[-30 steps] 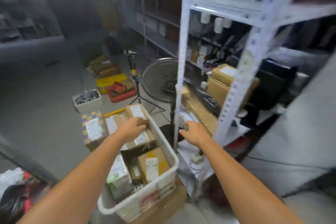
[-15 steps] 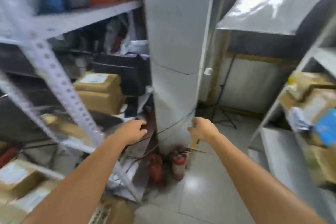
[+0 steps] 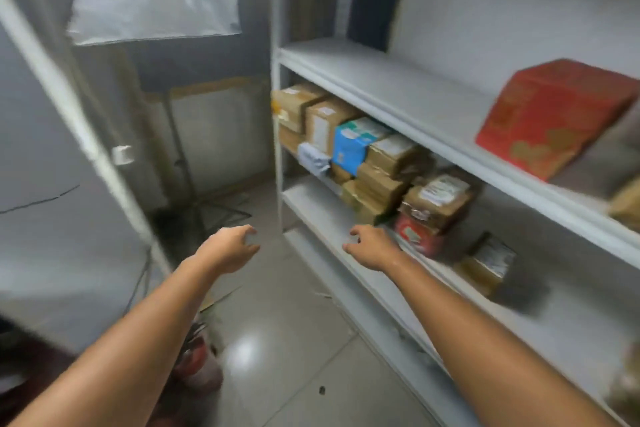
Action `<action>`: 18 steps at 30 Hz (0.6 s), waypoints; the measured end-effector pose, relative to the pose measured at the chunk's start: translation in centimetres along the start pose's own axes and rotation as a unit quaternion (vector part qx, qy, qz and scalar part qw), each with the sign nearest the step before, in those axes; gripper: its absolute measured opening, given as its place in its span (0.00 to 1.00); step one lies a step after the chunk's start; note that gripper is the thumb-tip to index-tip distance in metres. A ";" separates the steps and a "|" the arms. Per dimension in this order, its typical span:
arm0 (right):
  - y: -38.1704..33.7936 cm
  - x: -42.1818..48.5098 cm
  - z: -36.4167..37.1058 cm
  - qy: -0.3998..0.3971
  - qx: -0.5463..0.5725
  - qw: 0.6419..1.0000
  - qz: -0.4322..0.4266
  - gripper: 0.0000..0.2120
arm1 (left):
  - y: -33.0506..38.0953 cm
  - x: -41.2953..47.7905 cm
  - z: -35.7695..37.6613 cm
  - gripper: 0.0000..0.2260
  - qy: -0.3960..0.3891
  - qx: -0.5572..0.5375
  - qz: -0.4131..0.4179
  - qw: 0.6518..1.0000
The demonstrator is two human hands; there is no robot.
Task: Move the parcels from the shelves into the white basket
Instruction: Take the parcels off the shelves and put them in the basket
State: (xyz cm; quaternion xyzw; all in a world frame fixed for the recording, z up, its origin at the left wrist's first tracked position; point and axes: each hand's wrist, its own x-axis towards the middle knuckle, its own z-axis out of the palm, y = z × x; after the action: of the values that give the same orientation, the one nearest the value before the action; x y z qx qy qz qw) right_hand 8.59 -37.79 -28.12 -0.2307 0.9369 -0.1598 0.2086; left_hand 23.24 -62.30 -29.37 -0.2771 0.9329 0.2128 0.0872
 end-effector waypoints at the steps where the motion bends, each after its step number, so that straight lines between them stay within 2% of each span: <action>1: 1.9 -0.7 -0.5 0.010 0.009 1.000 0.022 0.25 | 1.9 0.9 0.3 0.20 -0.002 0.005 0.024 1.000; 5: 9.8 -4.2 -2.7 0.054 0.058 0.991 0.104 0.23 | 10.2 2.7 3.0 0.19 -0.019 0.013 0.124 0.992; 9: 17.1 -7.5 -4.1 0.106 0.100 0.977 0.157 0.21 | 18.3 2.3 6.6 0.19 -0.054 0.017 0.190 0.980; 14: 24.4 -9.4 -4.4 0.149 0.173 0.951 0.207 0.20 | 26.1 2.2 12.1 0.18 -0.083 0.034 0.242 0.966; 18: 28.8 -8.6 -3.2 0.169 0.219 0.931 0.239 0.21 | 29.4 4.2 16.7 0.18 -0.113 0.037 0.251 0.960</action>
State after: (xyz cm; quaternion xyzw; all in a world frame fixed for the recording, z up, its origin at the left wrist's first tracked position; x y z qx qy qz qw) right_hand 3.47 -8.57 -34.07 0.0816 0.9276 -0.3427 0.1243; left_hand 4.21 -34.64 -35.19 -0.0042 0.9637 0.2231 0.1464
